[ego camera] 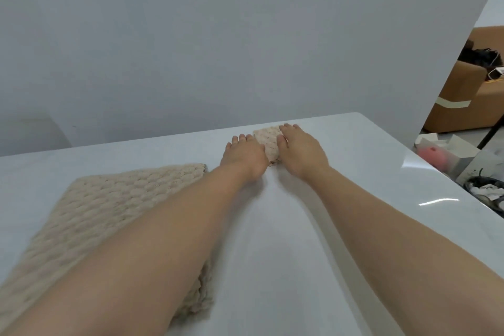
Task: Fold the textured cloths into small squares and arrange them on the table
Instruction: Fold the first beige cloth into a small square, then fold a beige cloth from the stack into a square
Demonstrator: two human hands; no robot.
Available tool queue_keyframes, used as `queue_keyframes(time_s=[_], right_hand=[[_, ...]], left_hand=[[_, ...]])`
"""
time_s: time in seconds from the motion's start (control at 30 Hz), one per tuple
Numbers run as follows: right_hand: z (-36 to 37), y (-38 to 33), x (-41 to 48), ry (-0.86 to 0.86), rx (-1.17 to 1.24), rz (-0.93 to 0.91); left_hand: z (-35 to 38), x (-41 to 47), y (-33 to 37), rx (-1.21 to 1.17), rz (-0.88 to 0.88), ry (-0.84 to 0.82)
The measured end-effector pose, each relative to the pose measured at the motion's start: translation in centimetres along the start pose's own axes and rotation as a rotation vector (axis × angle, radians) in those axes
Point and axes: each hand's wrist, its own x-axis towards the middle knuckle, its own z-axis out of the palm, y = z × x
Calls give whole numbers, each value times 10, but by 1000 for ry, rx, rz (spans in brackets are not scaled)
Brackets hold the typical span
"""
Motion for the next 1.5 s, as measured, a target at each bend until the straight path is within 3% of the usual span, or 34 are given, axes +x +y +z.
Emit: queue_keyframes(time_s=[0.23, 0.43, 0.63, 0.77, 1.1, 1.33, 1.5], right_hand=[[-5, -68, -108, 204, 341, 140], [21, -135, -162, 131, 481, 80], [44, -162, -171, 119, 638, 167], [54, -164, -166, 145, 634, 220], [60, -159, -131, 73, 600, 350], [59, -165, -104, -13, 465, 312], [65, -175, -92, -57, 370, 309]], left_hand=[[-21, -136, -63, -103, 12, 116], [-24, -227, -130, -250, -127, 211], [-38, -271, -209, -391, -319, 614], [-38, -282, -255, -479, -441, 609], [-24, -275, -275, -515, -427, 529], [-30, -274, -277, -561, -405, 591], [-34, -279, -286, -625, -493, 649]])
